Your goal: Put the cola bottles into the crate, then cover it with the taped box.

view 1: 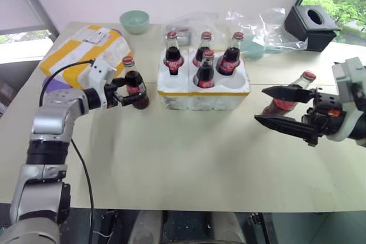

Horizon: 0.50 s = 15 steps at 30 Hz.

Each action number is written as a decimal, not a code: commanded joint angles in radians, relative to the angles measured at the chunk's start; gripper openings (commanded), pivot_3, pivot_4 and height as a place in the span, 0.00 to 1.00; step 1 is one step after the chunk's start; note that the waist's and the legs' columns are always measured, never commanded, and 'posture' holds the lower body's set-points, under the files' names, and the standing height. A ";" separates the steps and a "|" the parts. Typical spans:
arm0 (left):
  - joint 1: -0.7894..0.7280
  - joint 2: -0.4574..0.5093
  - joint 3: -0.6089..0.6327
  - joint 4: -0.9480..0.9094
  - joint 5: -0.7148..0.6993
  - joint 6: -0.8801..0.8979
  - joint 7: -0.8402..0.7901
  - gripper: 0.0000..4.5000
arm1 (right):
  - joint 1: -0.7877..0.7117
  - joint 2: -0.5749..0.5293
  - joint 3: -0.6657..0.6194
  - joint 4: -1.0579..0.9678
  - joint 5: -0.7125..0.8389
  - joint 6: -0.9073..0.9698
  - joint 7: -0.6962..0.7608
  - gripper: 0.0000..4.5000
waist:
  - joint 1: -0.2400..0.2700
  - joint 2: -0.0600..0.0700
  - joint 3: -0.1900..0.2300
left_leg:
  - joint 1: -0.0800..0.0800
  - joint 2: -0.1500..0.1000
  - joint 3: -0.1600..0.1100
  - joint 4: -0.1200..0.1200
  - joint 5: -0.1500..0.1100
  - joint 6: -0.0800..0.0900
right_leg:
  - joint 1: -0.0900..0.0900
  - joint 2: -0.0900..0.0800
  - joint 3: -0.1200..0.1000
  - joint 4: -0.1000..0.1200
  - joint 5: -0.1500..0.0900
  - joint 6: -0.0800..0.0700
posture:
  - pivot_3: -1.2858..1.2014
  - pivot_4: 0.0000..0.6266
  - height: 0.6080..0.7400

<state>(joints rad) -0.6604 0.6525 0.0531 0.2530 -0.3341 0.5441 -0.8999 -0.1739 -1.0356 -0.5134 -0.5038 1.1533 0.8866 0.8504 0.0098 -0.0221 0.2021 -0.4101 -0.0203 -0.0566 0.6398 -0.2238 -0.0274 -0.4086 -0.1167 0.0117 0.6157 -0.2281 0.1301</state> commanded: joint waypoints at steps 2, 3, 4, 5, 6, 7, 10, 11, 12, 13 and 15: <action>-0.043 -0.020 0.005 0.063 0.027 -0.038 0.028 0.99 | -0.018 0.010 -0.011 -0.015 0.018 -0.018 -0.004 1.00 | -0.003 0.000 0.000 | 0.000 0.000 0.000 0.000 0.000 0.000 | 0.000 0.000 0.000 0.000 0.000 0.000 | 0.52 0.24 0.99; -0.046 -0.021 0.005 0.073 0.032 -0.040 0.030 0.99 | -0.017 0.011 -0.013 -0.016 0.020 -0.017 -0.006 1.00 | -0.003 0.000 0.000 | 0.000 0.000 0.000 0.000 0.000 0.000 | 0.000 0.000 0.000 0.000 0.000 0.000 | 0.52 0.24 0.99; -0.048 -0.021 0.006 0.080 0.036 -0.042 0.031 0.99 | -0.015 0.013 -0.015 -0.018 0.022 -0.017 -0.007 1.00 | -0.003 0.000 0.000 | 0.000 0.000 0.000 0.000 0.000 0.000 | 0.000 0.000 0.000 0.000 0.000 0.000 | 0.52 0.24 0.99; -0.049 -0.022 0.006 0.086 0.038 -0.044 0.030 0.99 | -0.011 0.015 -0.020 -0.021 0.025 -0.016 -0.008 1.00 | -0.003 0.000 0.000 | 0.000 0.000 0.000 0.000 0.000 0.000 | 0.000 0.000 0.000 0.001 0.000 0.000 | 0.52 0.24 0.99; -0.052 -0.024 0.008 0.103 0.042 -0.042 0.036 0.99 | 0.000 0.019 -0.026 -0.024 0.023 -0.017 -0.008 1.00 | -0.002 0.000 0.000 | 0.000 0.000 0.000 0.000 0.000 0.000 | 0.000 0.000 0.000 0.001 0.000 0.000 | 0.52 0.24 0.99; -0.055 -0.025 0.009 0.115 0.045 -0.042 0.040 0.99 | 0.008 0.021 -0.031 -0.026 0.022 -0.018 -0.007 1.00 | -0.001 0.000 0.000 | 0.000 0.000 0.000 0.000 0.000 0.000 | 0.000 0.000 0.000 0.001 0.000 0.000 | 0.52 0.24 0.99; -0.058 -0.034 0.017 0.135 0.038 -0.045 0.035 0.99 | 0.016 0.024 -0.034 -0.025 0.016 -0.021 -0.005 1.00 | 0.000 0.000 0.000 | 0.000 0.000 0.000 0.000 0.000 0.000 | 0.000 0.000 0.000 0.001 0.000 0.000 | 0.52 0.24 0.99; -0.058 -0.036 0.019 0.137 0.038 -0.052 0.035 0.88 | 0.014 0.023 -0.033 -0.024 0.016 -0.021 -0.004 1.00 | -0.001 0.000 0.000 | 0.000 0.000 0.000 0.000 0.000 0.000 | 0.000 0.000 0.000 0.001 0.000 0.000 | 0.52 0.24 0.99; -0.057 -0.038 0.022 0.137 0.037 -0.058 0.036 0.80 | 0.012 0.023 -0.033 -0.023 0.015 -0.021 -0.004 1.00 | -0.001 0.000 0.000 | 0.000 0.000 0.000 0.000 0.000 0.000 | 0.000 0.000 0.000 0.001 0.000 0.000 | 0.52 0.24 0.99; -0.054 -0.038 0.024 0.132 0.031 -0.055 0.028 0.70 | 0.007 0.021 -0.031 -0.021 0.014 -0.022 -0.003 1.00 | -0.001 0.000 0.000 | 0.000 0.000 0.000 0.000 0.000 0.000 | 0.000 0.000 0.000 0.001 0.000 0.000 | 0.52 0.24 0.99; -0.050 -0.035 0.025 0.122 0.027 -0.045 0.023 0.61 | 0.000 0.020 -0.028 -0.017 0.013 -0.023 -0.002 1.00 | -0.001 0.000 0.000 | 0.000 0.000 0.000 0.000 0.000 0.000 | 0.000 0.000 0.000 0.001 0.000 0.000 | 0.52 0.24 0.99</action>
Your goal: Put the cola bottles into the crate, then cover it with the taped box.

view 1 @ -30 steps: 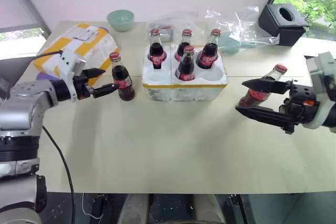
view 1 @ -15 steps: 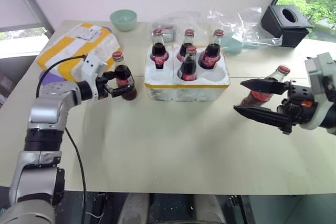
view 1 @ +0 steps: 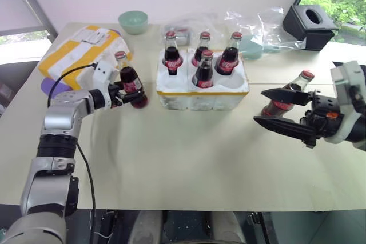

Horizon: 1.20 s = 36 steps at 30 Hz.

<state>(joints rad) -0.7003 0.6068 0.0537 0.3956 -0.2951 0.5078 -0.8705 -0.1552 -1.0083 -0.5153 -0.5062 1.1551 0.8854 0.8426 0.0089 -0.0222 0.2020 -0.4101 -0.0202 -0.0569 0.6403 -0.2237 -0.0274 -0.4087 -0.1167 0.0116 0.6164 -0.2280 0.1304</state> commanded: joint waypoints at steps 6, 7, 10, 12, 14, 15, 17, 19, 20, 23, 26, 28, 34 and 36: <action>-0.021 0.036 0.031 -0.039 -0.015 0.027 -0.015 0.61 | -0.023 -0.006 -0.026 -0.013 0.009 -0.025 0.009 1.00 | 0.000 0.000 0.000 | 0.000 0.000 0.000 0.000 0.000 0.000 | 0.000 0.000 0.000 0.000 0.000 0.000 | 0.52 0.24 0.99; -0.023 0.039 0.033 -0.040 -0.017 0.031 -0.017 0.61 | -0.022 -0.005 -0.027 -0.014 0.009 -0.025 0.009 1.00 | -0.001 0.000 0.000 | 0.000 0.000 0.000 0.000 0.000 0.000 | 0.000 0.000 0.000 0.000 0.000 0.000 | 0.52 0.24 0.99; -0.031 0.077 0.047 -0.071 -0.040 0.062 -0.053 0.61 | -0.024 -0.004 -0.024 -0.015 0.005 -0.031 0.010 1.00 | -0.006 0.000 0.000 | 0.000 0.000 0.000 0.000 0.000 0.000 | 0.000 0.000 0.000 0.000 0.000 0.000 | 0.52 0.24 0.99; -0.040 0.111 0.056 -0.098 -0.059 0.090 -0.084 0.61 | -0.028 -0.004 -0.023 -0.015 0.004 -0.036 0.010 1.00 | -0.008 0.000 0.000 | 0.000 0.000 0.000 0.000 0.000 0.000 | -0.001 0.000 0.000 0.000 0.000 0.000 | 0.52 0.24 0.99; -0.053 0.157 0.067 -0.131 -0.083 0.123 -0.127 0.61 | -0.032 -0.006 -0.024 -0.017 0.005 -0.040 0.010 1.00 | -0.008 -0.001 0.001 | -0.001 0.000 0.000 0.000 0.000 0.000 | -0.001 0.000 0.000 0.000 0.000 0.000 | 0.52 0.24 0.99; -0.063 0.183 0.072 -0.145 -0.097 0.138 -0.152 0.61 | -0.035 -0.008 -0.025 -0.020 0.007 -0.041 0.008 1.00 | -0.008 -0.001 0.001 | -0.001 0.000 0.000 0.000 0.000 0.000 | -0.001 0.000 0.000 0.000 0.000 0.000 | 0.52 0.24 0.99; -0.093 0.231 0.079 -0.163 -0.124 0.167 -0.199 0.61 | -0.040 -0.011 -0.026 -0.025 0.010 -0.041 0.006 1.00 | -0.007 -0.001 0.001 | -0.002 0.000 0.000 0.000 0.000 0.000 | -0.002 0.000 0.000 0.000 0.000 0.000 | 0.52 0.24 0.99; -0.136 0.275 0.083 -0.172 -0.155 0.201 -0.246 0.61 | -0.044 -0.012 -0.028 -0.029 0.012 -0.042 0.003 1.00 | -0.003 -0.001 0.001 | -0.002 0.000 -0.001 0.000 0.000 0.000 | -0.002 0.000 0.000 -0.001 0.000 0.000 | 0.52 0.24 0.99; -0.159 0.292 0.083 -0.174 -0.168 0.217 -0.268 0.61 | -0.045 -0.012 -0.030 -0.031 0.013 -0.042 0.001 1.00 | -0.002 -0.001 0.001 | -0.002 0.000 -0.001 0.000 0.000 0.000 | -0.002 0.000 -0.001 -0.001 0.000 0.000 | 0.52 0.24 0.99; -0.234 0.333 0.071 -0.172 -0.205 0.249 -0.346 0.61 | -0.051 -0.007 -0.030 -0.038 0.018 -0.042 -0.008 1.00 | 0.001 -0.002 0.001 | -0.003 0.000 -0.001 0.000 0.000 0.000 | -0.002 0.000 -0.001 -0.002 0.000 0.000 | 0.52 0.24 0.99; -0.322 0.336 0.056 -0.137 -0.227 0.268 -0.398 0.61 | -0.056 -0.001 -0.024 -0.042 0.019 -0.042 -0.019 1.00 | 0.002 -0.002 0.001 | -0.003 0.000 -0.001 0.000 0.000 0.000 | -0.002 0.000 -0.001 -0.002 0.000 0.000 | 0.52 0.24 0.99; -0.388 0.313 0.045 -0.093 -0.227 0.275 -0.405 0.61 | -0.057 0.001 -0.023 -0.046 0.019 -0.042 -0.025 1.00 | 0.001 -0.002 0.001 | -0.004 0.000 -0.001 0.000 0.000 0.000 | -0.002 0.000 -0.001 -0.002 0.000 0.000 | 0.52 0.24 0.99; -0.492 0.220 -0.027 -0.022 -0.190 0.230 -0.449 0.61 | -0.057 0.000 -0.036 -0.046 0.024 -0.041 -0.043 1.00 | 0.000 -0.002 0.001 | -0.004 0.000 -0.001 0.000 0.000 0.000 | -0.002 0.000 -0.001 -0.002 0.000 0.000 | 0.52 0.24 0.99; -0.506 0.188 -0.038 0.004 -0.185 0.213 -0.458 0.61 | -0.056 -0.002 -0.040 -0.051 0.027 -0.039 -0.053 1.00 | 0.000 -0.002 0.001 | -0.004 0.000 -0.001 0.000 0.000 0.000 | -0.002 0.000 -0.001 -0.001 0.000 0.000 | 0.52 0.24 0.99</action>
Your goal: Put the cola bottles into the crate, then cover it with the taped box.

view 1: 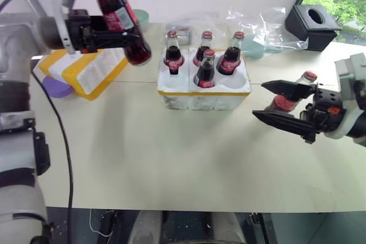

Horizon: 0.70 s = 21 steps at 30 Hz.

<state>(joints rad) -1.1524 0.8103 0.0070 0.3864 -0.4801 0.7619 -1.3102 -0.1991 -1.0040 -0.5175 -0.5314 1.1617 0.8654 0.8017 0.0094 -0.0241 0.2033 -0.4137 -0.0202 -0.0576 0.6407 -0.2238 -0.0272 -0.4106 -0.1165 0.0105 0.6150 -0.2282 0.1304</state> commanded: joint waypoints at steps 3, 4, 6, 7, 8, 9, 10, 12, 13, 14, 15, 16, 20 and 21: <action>-0.067 -0.070 -0.014 0.073 0.031 -0.095 -0.015 0.61 | -0.003 -0.002 -0.057 -0.032 0.039 -0.012 -0.033 1.00 | -0.004 0.000 0.000 | 0.000 0.000 0.000 0.000 0.000 0.000 | 0.000 0.000 0.000 0.000 0.000 0.000 | 0.52 0.24 0.99; -0.073 -0.091 -0.021 0.097 0.043 -0.113 -0.012 0.61 | 0.005 -0.001 -0.063 -0.036 0.041 -0.011 -0.039 1.00 | -0.004 0.000 0.000 | 0.000 0.000 0.000 0.000 0.000 0.000 | 0.000 0.000 0.000 0.000 0.000 0.000 | 0.52 0.24 0.99; -0.079 -0.125 -0.034 0.132 0.068 -0.151 -0.016 0.61 | 0.017 -0.001 -0.072 -0.044 0.047 -0.010 -0.047 1.00 | -0.004 -0.001 0.000 | -0.001 0.000 0.000 0.000 0.000 0.000 | -0.001 0.000 0.000 0.001 0.000 0.000 | 0.52 0.24 0.99; -0.079 -0.142 -0.044 0.146 0.082 -0.172 -0.019 0.61 | 0.022 -0.001 -0.076 -0.048 0.053 -0.010 -0.051 1.00 | -0.004 -0.001 0.000 | -0.001 0.000 0.000 0.001 0.000 0.000 | -0.001 0.000 0.000 0.001 0.000 0.000 | 0.52 0.24 0.99; -0.079 -0.158 -0.052 0.158 0.092 -0.190 -0.021 0.61 | 0.026 -0.001 -0.080 -0.052 0.057 -0.009 -0.055 1.00 | -0.003 -0.001 0.000 | -0.002 0.000 0.000 0.001 0.000 0.000 | -0.001 0.000 0.000 0.001 0.000 0.000 | 0.52 0.24 0.99; -0.078 -0.188 -0.067 0.175 0.106 -0.212 -0.017 0.61 | 0.032 0.000 -0.085 -0.054 0.063 -0.009 -0.061 1.00 | -0.002 -0.001 0.000 | -0.003 0.000 0.000 0.002 0.000 0.000 | -0.002 0.000 0.000 0.001 0.000 0.000 | 0.52 0.24 0.99; -0.076 -0.218 -0.089 0.198 0.135 -0.251 -0.007 0.61 | 0.034 0.000 -0.086 -0.055 0.067 -0.010 -0.069 1.00 | -0.001 -0.001 0.000 | -0.004 0.000 0.000 0.003 0.000 0.001 | -0.002 0.000 0.000 0.001 0.000 0.000 | 0.52 0.24 0.99; -0.074 -0.263 -0.114 0.238 0.179 -0.307 0.009 0.61 | 0.037 0.001 -0.087 -0.060 0.075 -0.011 -0.080 1.00 | 0.002 -0.001 0.000 | -0.005 0.000 -0.001 0.005 -0.001 0.001 | -0.003 0.000 0.000 0.001 0.001 0.002 | 0.52 0.24 0.99; -0.075 -0.275 -0.119 0.253 0.193 -0.327 0.011 0.61 | 0.039 0.001 -0.088 -0.062 0.078 -0.011 -0.084 1.00 | 0.003 -0.001 0.001 | -0.006 0.000 -0.001 0.006 -0.001 0.001 | -0.002 0.000 0.000 0.001 0.001 0.002 | 0.52 0.24 0.99; -0.075 -0.282 -0.124 0.263 0.204 -0.338 0.009 0.61 | 0.043 0.001 -0.091 -0.064 0.082 -0.011 -0.087 1.00 | 0.002 -0.001 0.001 | -0.007 0.000 -0.001 0.007 -0.001 0.001 | -0.003 0.000 0.000 0.001 0.002 0.003 | 0.52 0.24 0.99; -0.073 -0.287 -0.133 0.273 0.220 -0.359 0.007 0.61 | 0.046 0.000 -0.093 -0.066 0.086 -0.011 -0.091 1.00 | 0.002 -0.001 0.001 | -0.010 0.000 -0.001 0.008 -0.001 0.001 | -0.005 0.000 0.000 0.001 0.002 0.003 | 0.52 0.24 0.99; -0.066 -0.289 -0.148 0.281 0.242 -0.392 0.005 0.61 | 0.050 0.000 -0.096 -0.068 0.089 -0.011 -0.094 1.00 | 0.000 -0.001 0.001 | -0.012 0.000 -0.001 0.008 -0.001 0.001 | -0.007 0.000 0.000 0.001 0.003 0.004 | 0.52 0.24 0.99; -0.044 -0.294 -0.170 0.299 0.296 -0.473 0.003 0.61 | 0.066 0.002 -0.100 -0.073 0.097 -0.016 -0.106 1.00 | 0.002 0.000 0.000 | -0.011 0.000 -0.001 0.007 0.000 0.001 | -0.008 0.000 0.000 0.003 0.004 0.005 | 0.52 0.24 0.99; -0.046 -0.298 -0.167 0.307 0.298 -0.479 0.005 0.61 | 0.069 0.003 -0.099 -0.075 0.099 -0.017 -0.108 1.00 | 0.002 0.000 0.000 | -0.011 0.000 -0.001 0.008 0.000 0.001 | -0.008 0.000 0.000 0.003 0.004 0.005 | 0.52 0.24 0.99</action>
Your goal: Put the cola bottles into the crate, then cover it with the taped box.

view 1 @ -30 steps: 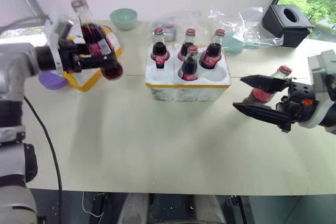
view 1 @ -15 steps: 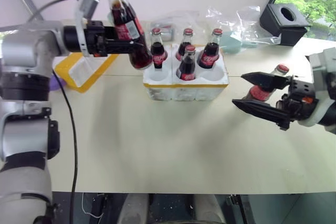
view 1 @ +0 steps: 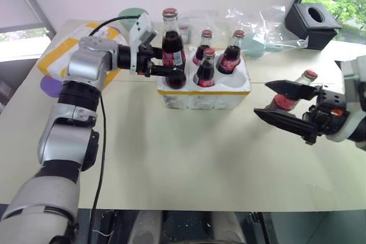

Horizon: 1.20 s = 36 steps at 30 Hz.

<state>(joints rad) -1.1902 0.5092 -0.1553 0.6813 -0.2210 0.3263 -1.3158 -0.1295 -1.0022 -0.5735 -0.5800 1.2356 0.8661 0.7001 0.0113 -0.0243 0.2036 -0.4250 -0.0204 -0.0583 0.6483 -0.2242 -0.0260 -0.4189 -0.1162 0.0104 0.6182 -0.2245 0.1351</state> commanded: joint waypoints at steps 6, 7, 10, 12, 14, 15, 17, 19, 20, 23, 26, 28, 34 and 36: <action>-0.049 -0.023 0.015 0.109 0.063 -0.081 0.067 0.61 | -0.004 -0.002 -0.033 -0.029 0.036 -0.019 -0.020 1.00 | 0.000 0.000 0.000 | 0.003 0.000 0.000 0.002 0.000 0.000 | 0.004 0.000 0.000 -0.001 0.000 -0.001 | 0.52 0.24 0.99; -0.054 -0.025 0.016 0.122 0.067 -0.090 0.070 0.61 | -0.004 -0.004 -0.033 -0.028 0.036 -0.019 -0.019 1.00 | 0.000 0.000 0.000 | 0.003 0.000 0.000 0.002 0.000 0.000 | 0.004 0.000 0.000 -0.001 0.000 -0.001 | 0.52 0.24 0.99; -0.067 -0.029 0.023 0.154 0.081 -0.105 0.074 0.61 | -0.003 -0.008 -0.038 -0.026 0.040 -0.018 -0.017 1.00 | -0.001 -0.001 0.000 | 0.002 0.000 0.000 0.002 0.000 0.000 | 0.003 0.000 0.000 -0.001 0.000 -0.001 | 0.52 0.24 0.99; -0.075 -0.028 0.031 0.174 0.088 -0.108 0.069 0.61 | -0.003 -0.011 -0.040 -0.024 0.042 -0.017 -0.016 1.00 | -0.001 -0.001 0.000 | -0.002 0.000 0.000 0.001 0.000 0.000 | -0.001 0.000 0.000 0.000 0.001 0.001 | 0.52 0.24 0.99; -0.072 -0.030 0.033 0.173 0.089 -0.104 0.057 0.61 | 0.002 -0.010 -0.040 -0.025 0.038 -0.019 -0.015 1.00 | -0.002 -0.001 0.000 | -0.003 0.000 0.000 0.001 0.000 0.000 | -0.003 0.000 0.000 0.001 0.001 0.001 | 0.52 0.24 0.99; -0.066 -0.034 0.031 0.169 0.090 -0.101 0.052 0.61 | 0.004 -0.008 -0.039 -0.025 0.037 -0.019 -0.014 1.00 | -0.002 -0.001 0.000 | -0.003 0.000 0.000 0.001 0.000 0.000 | -0.004 0.000 0.000 0.002 0.001 0.001 | 0.52 0.24 0.99; -0.049 -0.046 0.026 0.159 0.093 -0.099 0.047 0.61 | 0.002 -0.004 -0.030 -0.027 0.032 -0.023 -0.018 1.00 | -0.002 -0.001 0.000 | -0.003 0.000 0.000 0.000 0.000 0.000 | -0.004 0.000 0.000 0.002 0.001 0.001 | 0.52 0.24 0.99; -0.029 -0.061 0.024 0.153 0.094 -0.088 0.050 0.61 | 0.000 0.000 -0.023 -0.028 0.028 -0.026 -0.020 1.00 | -0.001 -0.001 0.000 | -0.003 0.000 0.000 0.001 0.000 0.000 | -0.004 0.000 0.000 0.003 0.001 0.001 | 0.52 0.24 0.99; -0.017 -0.067 0.020 0.149 0.098 -0.090 0.052 0.61 | 0.001 0.001 -0.020 -0.028 0.025 -0.027 -0.018 1.00 | -0.001 -0.001 0.000 | -0.003 0.000 0.000 0.001 0.000 0.000 | -0.004 0.000 0.000 0.002 0.001 0.001 | 0.52 0.24 0.99; 0.014 -0.080 0.006 0.149 0.117 -0.105 0.062 0.61 | 0.013 -0.007 -0.010 -0.034 -0.008 -0.034 0.004 1.00 | 0.000 -0.001 0.000 | -0.003 0.000 0.000 0.001 0.000 0.000 | -0.004 0.000 0.000 0.002 0.001 0.001 | 0.52 0.24 0.99; 0.043 -0.090 -0.003 0.151 0.140 -0.126 0.079 0.61 | 0.035 -0.010 -0.011 -0.041 -0.043 -0.042 0.029 1.00 | 0.000 -0.001 0.000 | -0.002 0.000 0.000 0.001 0.000 0.000 | -0.004 0.000 0.000 0.003 0.001 0.001 | 0.52 0.24 0.99; 0.056 -0.096 -0.002 0.158 0.149 -0.129 0.095 0.61 | 0.040 -0.010 -0.014 -0.039 -0.050 -0.047 0.038 1.00 | 0.000 -0.001 0.000 | -0.002 0.000 0.000 0.001 0.000 0.000 | -0.003 0.000 0.000 0.003 0.001 0.001 | 0.52 0.24 0.99; 0.079 -0.097 -0.003 0.169 0.160 -0.127 0.108 0.99 | 0.051 -0.024 -0.010 -0.040 -0.101 -0.064 0.085 1.00 | 0.000 0.000 -0.001 | 0.001 0.000 0.000 0.002 0.000 0.000 | 0.001 0.000 0.000 0.002 0.001 0.001 | 0.52 0.24 0.99; 0.080 -0.095 0.000 0.172 0.159 -0.128 0.108 0.99 | 0.046 -0.027 -0.002 -0.036 -0.118 -0.070 0.100 1.00 | 0.000 0.000 -0.001 | 0.002 0.000 0.000 0.002 0.000 0.000 | 0.003 0.000 0.000 0.001 0.001 0.001 | 0.52 0.24 0.99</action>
<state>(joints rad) -1.1325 0.4108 -0.1404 0.8434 -0.0865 0.1895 -1.2076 -0.0779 -1.0092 -0.5628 -0.5970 1.1295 0.8217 0.7836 0.0116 -0.0244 0.2028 -0.4217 -0.0208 -0.0583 0.6501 -0.2242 -0.0259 -0.4150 -0.1162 0.0107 0.6190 -0.2231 0.1359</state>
